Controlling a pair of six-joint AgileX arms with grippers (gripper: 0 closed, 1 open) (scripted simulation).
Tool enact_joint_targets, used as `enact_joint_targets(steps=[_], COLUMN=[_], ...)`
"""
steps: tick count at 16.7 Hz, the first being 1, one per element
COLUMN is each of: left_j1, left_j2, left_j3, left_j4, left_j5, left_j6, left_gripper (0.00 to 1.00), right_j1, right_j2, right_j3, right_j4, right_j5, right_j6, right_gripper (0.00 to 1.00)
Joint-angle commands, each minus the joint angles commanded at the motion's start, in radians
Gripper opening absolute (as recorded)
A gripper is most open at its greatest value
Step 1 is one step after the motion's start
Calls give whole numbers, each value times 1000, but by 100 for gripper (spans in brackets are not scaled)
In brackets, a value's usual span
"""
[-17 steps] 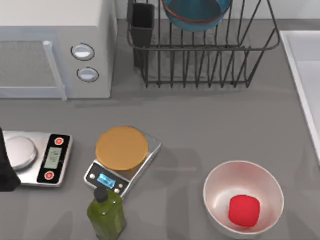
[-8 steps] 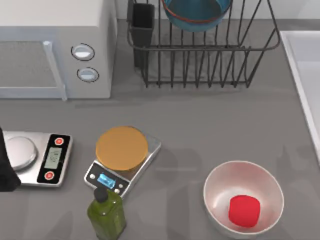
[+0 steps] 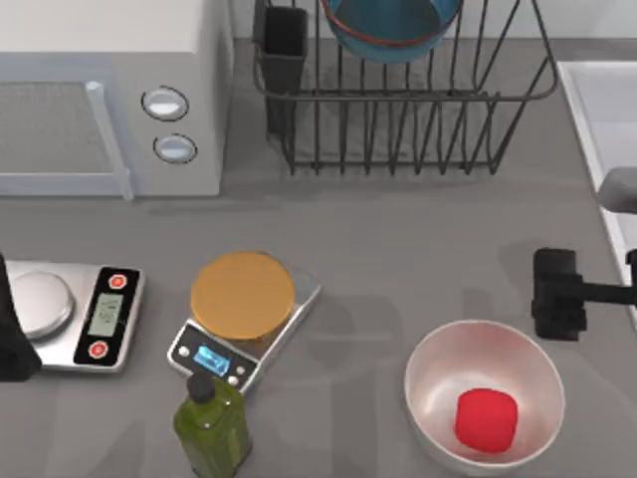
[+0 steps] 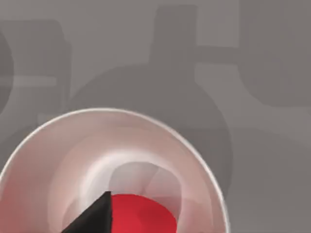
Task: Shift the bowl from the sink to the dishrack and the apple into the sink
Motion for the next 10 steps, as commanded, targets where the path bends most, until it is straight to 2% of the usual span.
enact_joint_targets(steps=[5,10], left_j1=[0,0], left_j2=[0,0], left_j3=[0,0], left_j4=[0,0], left_j5=[0,0], left_j6=[0,0], left_gripper=[100,100], right_j1=[143,208], right_j2=[367,519], right_j3=[258,383], right_j4=[-230,-331], right_j5=[0,8], right_j6=[142,207], right_gripper=[100,100])
